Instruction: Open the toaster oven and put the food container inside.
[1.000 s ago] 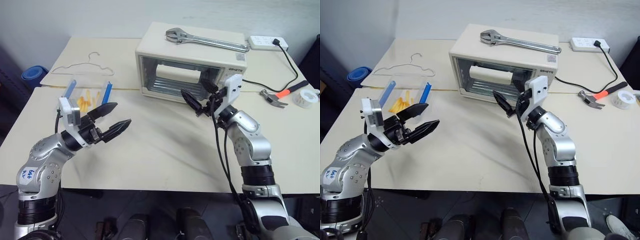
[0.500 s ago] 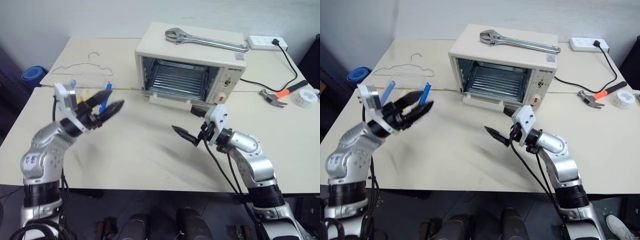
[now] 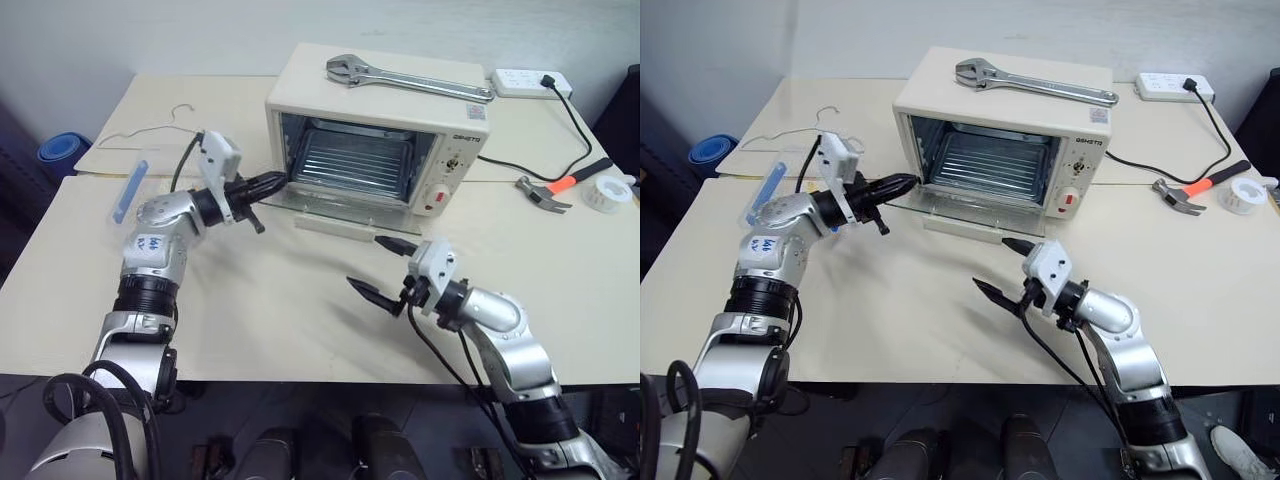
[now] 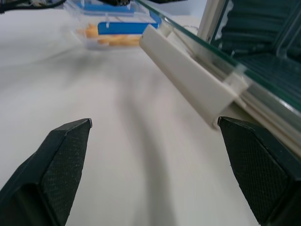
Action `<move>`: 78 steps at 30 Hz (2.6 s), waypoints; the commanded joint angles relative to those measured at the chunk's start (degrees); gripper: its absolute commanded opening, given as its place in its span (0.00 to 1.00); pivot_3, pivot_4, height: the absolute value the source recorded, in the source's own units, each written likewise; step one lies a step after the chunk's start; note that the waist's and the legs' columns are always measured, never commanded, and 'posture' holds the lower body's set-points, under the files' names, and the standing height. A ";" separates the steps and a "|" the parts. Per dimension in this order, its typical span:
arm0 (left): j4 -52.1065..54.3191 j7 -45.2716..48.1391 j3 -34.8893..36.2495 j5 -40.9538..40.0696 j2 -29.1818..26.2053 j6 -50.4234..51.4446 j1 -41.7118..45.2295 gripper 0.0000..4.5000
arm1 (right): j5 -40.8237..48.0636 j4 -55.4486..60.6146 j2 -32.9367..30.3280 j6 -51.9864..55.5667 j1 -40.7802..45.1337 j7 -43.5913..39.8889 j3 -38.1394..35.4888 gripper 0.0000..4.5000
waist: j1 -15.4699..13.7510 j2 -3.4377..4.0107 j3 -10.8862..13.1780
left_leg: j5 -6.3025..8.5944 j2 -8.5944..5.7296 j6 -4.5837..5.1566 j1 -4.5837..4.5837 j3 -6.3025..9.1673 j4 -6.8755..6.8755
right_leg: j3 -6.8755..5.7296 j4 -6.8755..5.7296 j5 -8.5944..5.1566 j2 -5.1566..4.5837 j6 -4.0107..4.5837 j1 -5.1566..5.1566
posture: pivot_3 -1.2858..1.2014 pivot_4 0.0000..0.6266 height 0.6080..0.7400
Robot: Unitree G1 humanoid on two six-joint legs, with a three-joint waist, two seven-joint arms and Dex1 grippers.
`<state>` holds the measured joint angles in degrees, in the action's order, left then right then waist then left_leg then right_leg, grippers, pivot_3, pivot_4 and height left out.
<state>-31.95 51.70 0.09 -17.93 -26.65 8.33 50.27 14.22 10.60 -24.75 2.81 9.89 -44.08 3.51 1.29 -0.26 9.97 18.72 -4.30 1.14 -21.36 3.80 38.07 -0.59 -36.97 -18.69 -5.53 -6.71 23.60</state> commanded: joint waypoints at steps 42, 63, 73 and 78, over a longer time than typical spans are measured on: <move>59.92 -62.19 42.60 -42.29 -0.08 47.03 -45.70 1.00 | 18.38 -6.12 -1.99 -13.69 0.35 -21.23 -10.67 1.00 | -2.76 -0.14 -0.01 | 0.15 0.01 0.00 0.29 0.39 0.15 | 0.67 0.36 0.02 0.11 0.02 -0.37 | 0.52 0.24 1.00; 19.52 -95.86 40.36 -41.40 4.18 49.37 -5.56 1.00 | 17.13 1.51 -0.45 -15.46 -0.24 -15.19 -10.67 1.00 | -1.22 -0.27 -0.08 | 0.14 -0.03 -0.17 0.23 0.32 0.21 | 0.73 -0.01 0.02 0.19 0.02 -0.02 | 0.52 0.24 1.00; 10.52 -92.48 40.28 -35.72 2.30 46.07 -1.32 0.54 | 15.83 3.10 0.50 -15.63 -0.04 -12.72 -10.22 1.00 | -1.30 -0.27 -0.08 | 0.13 -0.04 -0.18 0.21 0.32 0.24 | 0.72 -0.02 0.02 0.17 0.01 -0.02 | 0.52 0.24 1.00; 8.00 -90.84 41.22 -33.60 -0.19 44.84 -0.53 0.27 | 15.37 4.06 0.33 -14.66 0.59 -10.82 -10.19 1.00 | -1.13 -0.27 -0.08 | 0.13 -0.03 -0.18 0.22 0.32 0.22 | 0.72 -0.04 0.02 0.17 0.01 0.00 | 0.52 0.24 1.00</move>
<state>-23.88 -40.20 40.48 -52.57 -25.08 54.43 48.57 29.47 11.88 -24.29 -11.36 9.84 -55.79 -6.54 0.16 -0.53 9.89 18.84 -4.33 0.95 -21.15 4.12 38.27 0.13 -37.01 -18.68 -5.36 -6.70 23.61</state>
